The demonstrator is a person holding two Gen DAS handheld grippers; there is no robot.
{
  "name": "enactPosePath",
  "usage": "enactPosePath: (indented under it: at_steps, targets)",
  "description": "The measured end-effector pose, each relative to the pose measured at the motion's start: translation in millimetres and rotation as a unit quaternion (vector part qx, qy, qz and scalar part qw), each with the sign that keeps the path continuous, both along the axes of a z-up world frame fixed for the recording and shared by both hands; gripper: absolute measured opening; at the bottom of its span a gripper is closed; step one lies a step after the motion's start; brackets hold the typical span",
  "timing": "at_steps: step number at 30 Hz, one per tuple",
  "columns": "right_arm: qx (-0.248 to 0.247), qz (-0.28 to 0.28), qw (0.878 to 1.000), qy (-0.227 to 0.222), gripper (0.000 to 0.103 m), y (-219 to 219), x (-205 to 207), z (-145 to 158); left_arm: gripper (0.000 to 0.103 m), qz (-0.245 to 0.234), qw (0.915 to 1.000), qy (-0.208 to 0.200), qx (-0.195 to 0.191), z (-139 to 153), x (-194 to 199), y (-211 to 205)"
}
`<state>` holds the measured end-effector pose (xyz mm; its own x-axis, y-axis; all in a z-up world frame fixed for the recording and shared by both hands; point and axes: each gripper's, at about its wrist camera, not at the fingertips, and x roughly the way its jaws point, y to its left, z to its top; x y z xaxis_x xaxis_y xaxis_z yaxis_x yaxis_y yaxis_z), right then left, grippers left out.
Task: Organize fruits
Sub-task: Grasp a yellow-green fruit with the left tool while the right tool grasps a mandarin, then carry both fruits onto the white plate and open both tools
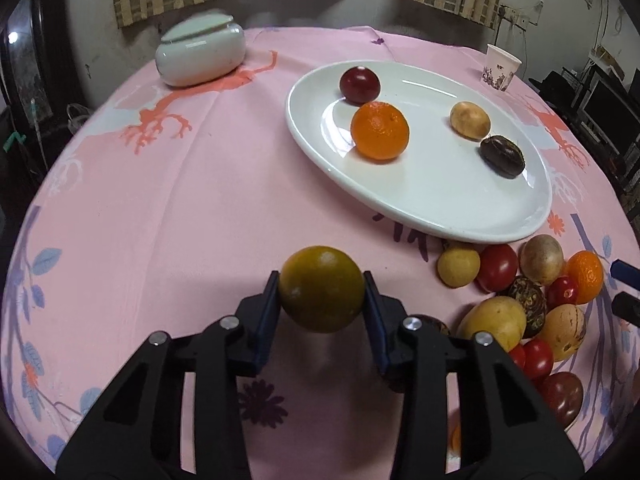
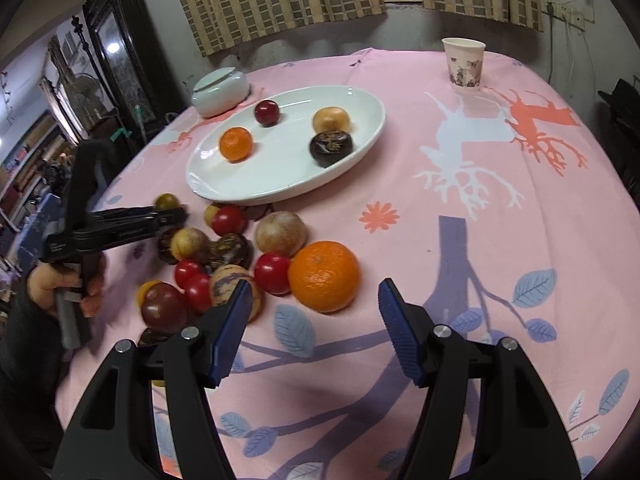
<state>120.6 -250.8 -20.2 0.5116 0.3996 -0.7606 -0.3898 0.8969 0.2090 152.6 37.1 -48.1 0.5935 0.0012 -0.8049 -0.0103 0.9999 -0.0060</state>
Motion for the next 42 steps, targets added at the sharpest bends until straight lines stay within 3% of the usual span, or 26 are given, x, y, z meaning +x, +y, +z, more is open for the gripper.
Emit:
enactPosePath:
  at_steps: [2,6,13,18,20,24,31,39,42]
  targets:
    - [-0.021,-0.004,1.0,0.002,0.066,1.6,1.4,-5.3,0.04,-0.013,0.9996,-0.022,0.013,13.7,-14.7,-6.9]
    - [-0.072,-0.009,0.997,0.004,0.066,10.1,1.8,-13.7,0.04,-0.023,0.9992,-0.029,-0.018,28.6,-35.3,-6.4]
    - [-0.144,0.014,0.989,0.001,0.065,34.5,11.2,-26.7,0.04,-0.047,0.998,-0.043,-0.005,28.3,-48.2,-19.2]
    - [-0.167,0.028,0.986,-0.008,0.065,44.0,23.4,-28.4,0.04,-0.052,0.9977,-0.039,-0.021,26.5,-49.4,-16.3]
    - [-0.167,0.029,0.985,-0.015,0.065,45.1,25.7,-27.9,0.04,-0.05,0.9978,-0.036,-0.025,24.6,-48.1,-14.1]
    - [-0.138,0.044,0.989,-0.008,0.047,46.1,27.1,-30.6,0.04,-0.054,0.9977,-0.031,-0.026,22.2,-46.9,-15.5]
    - [-0.128,0.027,0.991,-0.018,0.046,38.3,12.9,-18.8,0.04,-0.061,0.9975,-0.027,-0.022,26.0,-48.3,-20.0]
    - [-0.098,0.013,0.994,-0.052,0.046,14.1,-11.0,26.5,0.04,-0.076,0.9961,-0.043,-0.014,50.3,-60.7,-26.7]
    - [-0.083,0.02,0.994,-0.072,0.046,14.4,-13.8,48.3,0.04,-0.079,0.9953,-0.047,-0.031,65.7,-60.5,-24.1]
